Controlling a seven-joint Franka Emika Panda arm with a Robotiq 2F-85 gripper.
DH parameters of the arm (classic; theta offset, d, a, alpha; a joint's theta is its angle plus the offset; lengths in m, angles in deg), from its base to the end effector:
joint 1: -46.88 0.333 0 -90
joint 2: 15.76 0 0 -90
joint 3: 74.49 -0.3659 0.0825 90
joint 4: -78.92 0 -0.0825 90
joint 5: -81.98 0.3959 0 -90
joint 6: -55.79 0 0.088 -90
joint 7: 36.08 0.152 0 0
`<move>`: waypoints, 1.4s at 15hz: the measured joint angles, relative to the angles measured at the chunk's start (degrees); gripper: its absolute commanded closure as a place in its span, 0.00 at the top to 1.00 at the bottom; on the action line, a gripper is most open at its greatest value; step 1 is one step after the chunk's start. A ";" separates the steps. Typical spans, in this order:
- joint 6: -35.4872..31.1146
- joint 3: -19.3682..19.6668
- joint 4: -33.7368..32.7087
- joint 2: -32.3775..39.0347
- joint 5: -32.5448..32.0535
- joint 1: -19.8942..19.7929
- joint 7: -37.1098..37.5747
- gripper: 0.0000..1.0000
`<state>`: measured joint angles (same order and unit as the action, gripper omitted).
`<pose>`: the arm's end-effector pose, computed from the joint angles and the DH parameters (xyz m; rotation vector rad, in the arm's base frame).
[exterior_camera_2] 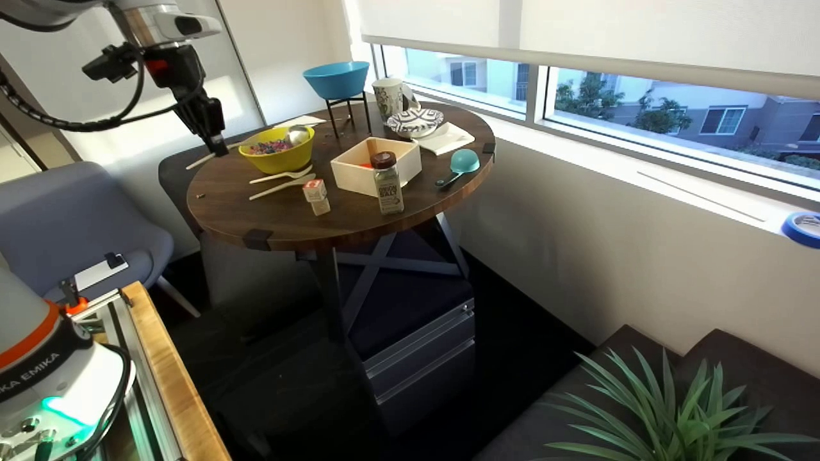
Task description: Pick up the far right white spoon, scoop a spoonful of the substance from the yellow bowl and pour it into the blue bowl, put the white spoon back onto the table
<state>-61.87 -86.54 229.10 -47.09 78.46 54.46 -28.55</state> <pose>0.3345 0.1112 0.4127 2.9595 0.3104 0.0066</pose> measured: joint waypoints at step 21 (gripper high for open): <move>14.59 -8.08 -18.41 20.30 -0.92 1.60 25.62 0.03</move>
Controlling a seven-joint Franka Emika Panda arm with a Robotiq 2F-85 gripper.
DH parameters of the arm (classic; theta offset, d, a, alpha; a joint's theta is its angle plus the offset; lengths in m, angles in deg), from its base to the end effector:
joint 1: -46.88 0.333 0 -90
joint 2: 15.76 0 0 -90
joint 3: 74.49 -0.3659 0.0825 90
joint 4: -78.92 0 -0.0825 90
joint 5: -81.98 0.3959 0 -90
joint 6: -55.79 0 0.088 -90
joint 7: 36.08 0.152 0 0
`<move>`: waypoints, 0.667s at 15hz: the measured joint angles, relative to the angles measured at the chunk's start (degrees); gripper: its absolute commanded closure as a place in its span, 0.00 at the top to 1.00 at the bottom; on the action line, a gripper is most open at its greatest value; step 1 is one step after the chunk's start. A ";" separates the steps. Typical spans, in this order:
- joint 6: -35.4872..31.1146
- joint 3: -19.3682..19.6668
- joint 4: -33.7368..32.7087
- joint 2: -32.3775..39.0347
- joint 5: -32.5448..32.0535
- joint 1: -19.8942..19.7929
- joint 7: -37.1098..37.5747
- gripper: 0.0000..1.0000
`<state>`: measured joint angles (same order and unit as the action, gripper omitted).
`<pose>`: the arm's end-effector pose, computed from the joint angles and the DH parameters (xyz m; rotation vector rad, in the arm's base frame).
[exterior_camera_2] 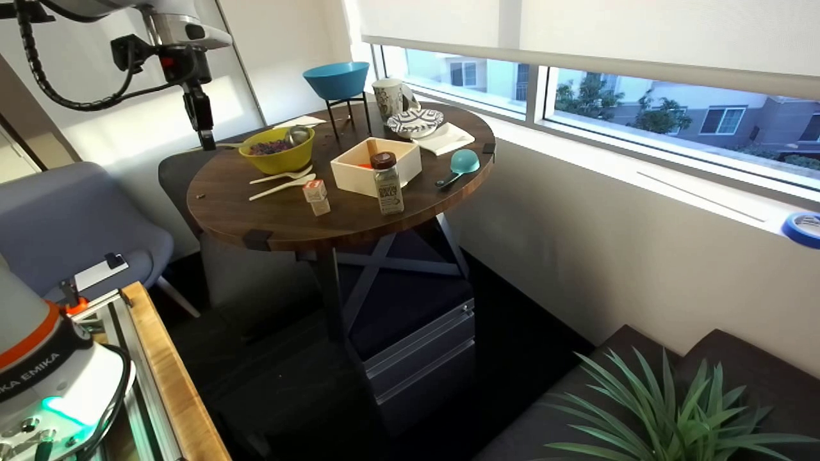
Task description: Pick up the far right white spoon, scoop a spoonful of the substance from the yellow bowl and pour it into the blue bowl, put the white spoon back onto the table
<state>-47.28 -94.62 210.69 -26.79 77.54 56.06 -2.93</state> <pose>0.3807 0.2045 0.4008 2.8429 -0.0766 -0.2929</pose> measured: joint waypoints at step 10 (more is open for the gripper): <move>16.34 -0.05 -11.95 8.61 -5.40 3.29 -0.02 0.03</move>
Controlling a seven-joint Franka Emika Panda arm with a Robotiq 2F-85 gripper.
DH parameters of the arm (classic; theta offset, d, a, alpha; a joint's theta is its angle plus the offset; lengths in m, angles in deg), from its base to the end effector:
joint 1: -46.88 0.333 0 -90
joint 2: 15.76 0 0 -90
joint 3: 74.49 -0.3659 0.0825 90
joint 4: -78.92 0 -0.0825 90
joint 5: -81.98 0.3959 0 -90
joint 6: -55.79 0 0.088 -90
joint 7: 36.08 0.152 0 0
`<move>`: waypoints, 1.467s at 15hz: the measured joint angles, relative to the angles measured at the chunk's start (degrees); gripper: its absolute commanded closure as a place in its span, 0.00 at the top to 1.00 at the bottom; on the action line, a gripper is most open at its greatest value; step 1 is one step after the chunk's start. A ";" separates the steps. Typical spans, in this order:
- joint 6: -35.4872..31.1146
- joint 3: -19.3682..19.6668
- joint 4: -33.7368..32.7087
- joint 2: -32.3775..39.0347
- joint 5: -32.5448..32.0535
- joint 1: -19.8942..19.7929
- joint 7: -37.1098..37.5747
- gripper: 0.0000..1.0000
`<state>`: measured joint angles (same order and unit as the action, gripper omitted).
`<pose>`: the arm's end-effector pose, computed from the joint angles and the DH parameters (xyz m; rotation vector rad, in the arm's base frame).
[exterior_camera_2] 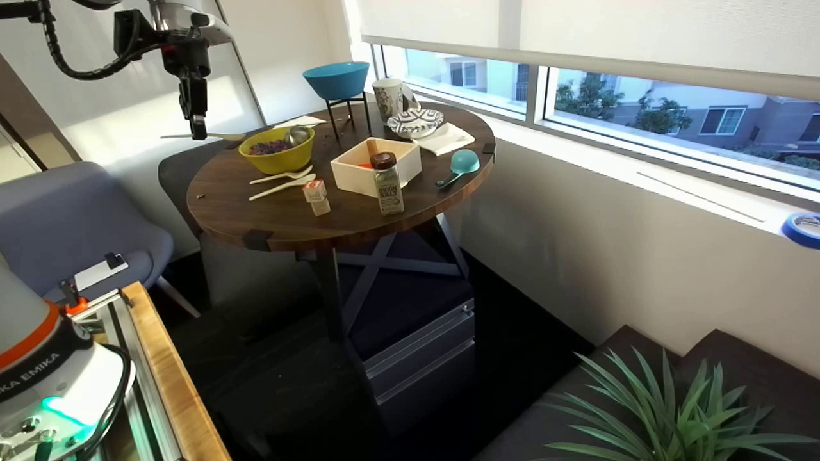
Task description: Pick up the far right white spoon, scoop a spoonful of the substance from the yellow bowl and pour it into the blue bowl, put the white spoon back onto the table
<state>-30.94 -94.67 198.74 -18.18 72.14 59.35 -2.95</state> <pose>0.3977 0.2243 0.4187 2.6548 0.0330 -0.4787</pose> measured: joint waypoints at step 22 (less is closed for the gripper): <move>18.53 6.49 -25.25 28.15 -16.11 12.52 -0.62 0.03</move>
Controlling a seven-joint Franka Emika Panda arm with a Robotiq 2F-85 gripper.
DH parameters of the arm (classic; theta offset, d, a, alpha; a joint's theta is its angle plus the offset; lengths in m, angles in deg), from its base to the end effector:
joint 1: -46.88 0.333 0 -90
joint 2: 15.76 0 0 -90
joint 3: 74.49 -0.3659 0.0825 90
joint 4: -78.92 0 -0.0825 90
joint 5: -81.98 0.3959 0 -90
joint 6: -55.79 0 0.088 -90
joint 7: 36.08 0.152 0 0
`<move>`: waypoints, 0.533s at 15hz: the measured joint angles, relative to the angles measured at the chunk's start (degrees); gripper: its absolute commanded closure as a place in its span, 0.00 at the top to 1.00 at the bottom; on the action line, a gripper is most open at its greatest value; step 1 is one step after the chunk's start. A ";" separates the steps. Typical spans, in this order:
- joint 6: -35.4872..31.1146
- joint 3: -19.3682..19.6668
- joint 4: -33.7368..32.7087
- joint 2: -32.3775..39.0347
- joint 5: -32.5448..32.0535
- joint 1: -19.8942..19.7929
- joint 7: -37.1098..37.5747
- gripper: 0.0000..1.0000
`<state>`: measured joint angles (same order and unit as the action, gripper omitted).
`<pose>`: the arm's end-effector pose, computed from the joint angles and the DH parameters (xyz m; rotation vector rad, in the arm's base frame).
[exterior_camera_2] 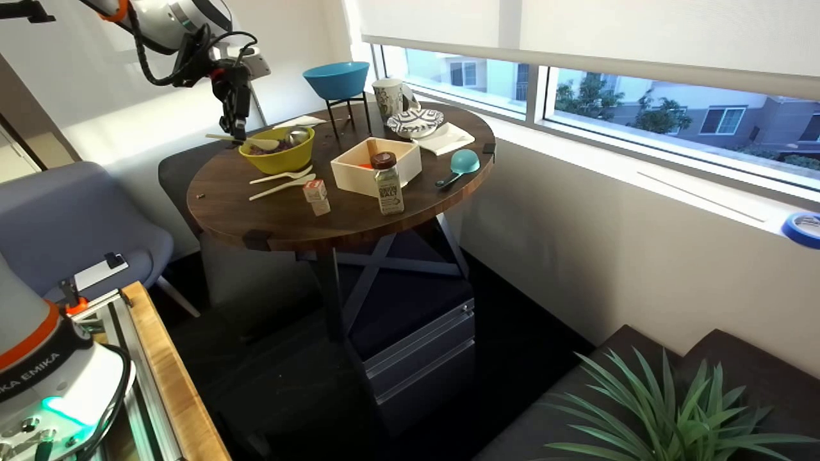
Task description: Pick up the far right white spoon, scoop a spoonful of the substance from the yellow bowl and pour it into the blue bowl, put the white spoon back onto the table
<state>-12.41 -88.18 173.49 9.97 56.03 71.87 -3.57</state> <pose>0.4919 0.2774 0.3489 2.2537 0.1901 -0.6193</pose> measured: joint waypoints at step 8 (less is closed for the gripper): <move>0.00 2.06 -0.86 2.97 -7.17 1.88 0.01 0.03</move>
<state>-12.41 -86.13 172.63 12.94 48.87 73.75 -3.56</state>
